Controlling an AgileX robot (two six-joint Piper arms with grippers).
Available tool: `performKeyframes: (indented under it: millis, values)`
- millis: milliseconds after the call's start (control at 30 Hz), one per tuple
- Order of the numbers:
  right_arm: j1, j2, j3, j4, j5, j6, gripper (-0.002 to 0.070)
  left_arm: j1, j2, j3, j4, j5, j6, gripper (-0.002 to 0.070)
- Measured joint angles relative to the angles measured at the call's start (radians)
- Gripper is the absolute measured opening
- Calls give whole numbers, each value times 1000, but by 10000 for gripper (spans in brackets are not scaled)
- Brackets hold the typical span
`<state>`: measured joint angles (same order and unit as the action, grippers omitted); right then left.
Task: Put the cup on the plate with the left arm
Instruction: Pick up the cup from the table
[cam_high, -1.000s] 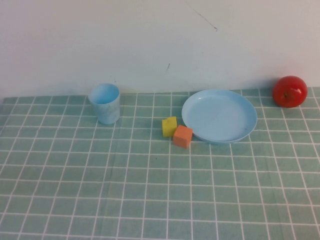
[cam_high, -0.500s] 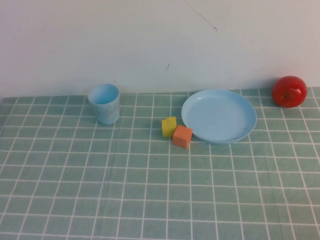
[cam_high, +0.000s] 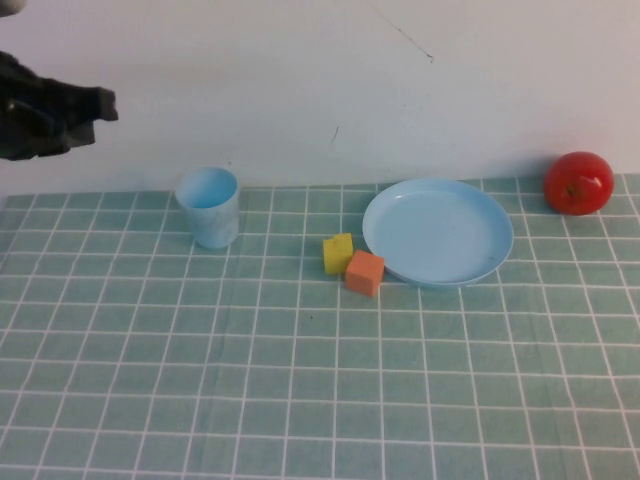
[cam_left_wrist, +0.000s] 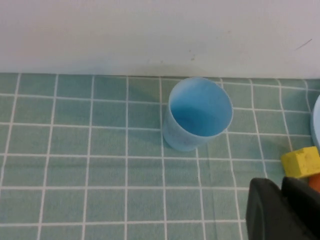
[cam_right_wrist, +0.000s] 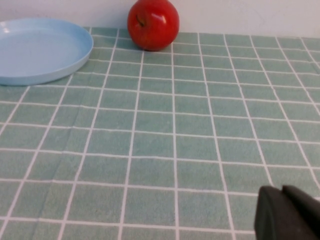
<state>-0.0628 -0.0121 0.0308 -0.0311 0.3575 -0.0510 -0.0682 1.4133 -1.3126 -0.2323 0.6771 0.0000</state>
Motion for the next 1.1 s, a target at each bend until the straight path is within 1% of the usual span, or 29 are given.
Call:
performKeyframes:
  millis: [33,100,200,267,300,367,433,567,667,767,900,1100]
  values:
    - [0,0,0,0,0,0,-2,0,35,-44,0,18,0,27]
    - [0,0,0,0,0,0,-2,0,121,-130,0,63,0,85]
    - [0,0,0,0,2,0,-2,0,244,-244,-5,125,0,211]
    - [0,0,0,0,2,0,-2,0,312,-312,-17,156,0,278]
    - [0,0,0,0,2,0,-2,0,350,-348,-21,170,0,303]
    - [0,0,0,0,2,0,-2,-4,418,-411,-23,195,0,330]
    - [0,0,0,0,2,0,-2,-11,484,-474,-23,213,0,342]
    - [0,0,0,0,2,0,-2,-24,624,-582,-15,224,56,349]
    - [0,0,0,0,2,0,-2,-26,708,-656,22,224,54,351]
    - [0,0,0,0,2,0,-2,-26,776,-720,87,224,13,351]
    - [0,0,0,0,2,0,-2,-26,846,-758,131,225,-6,351]
    - [0,0,0,0,2,0,-2,-26,900,-761,133,189,-8,351]
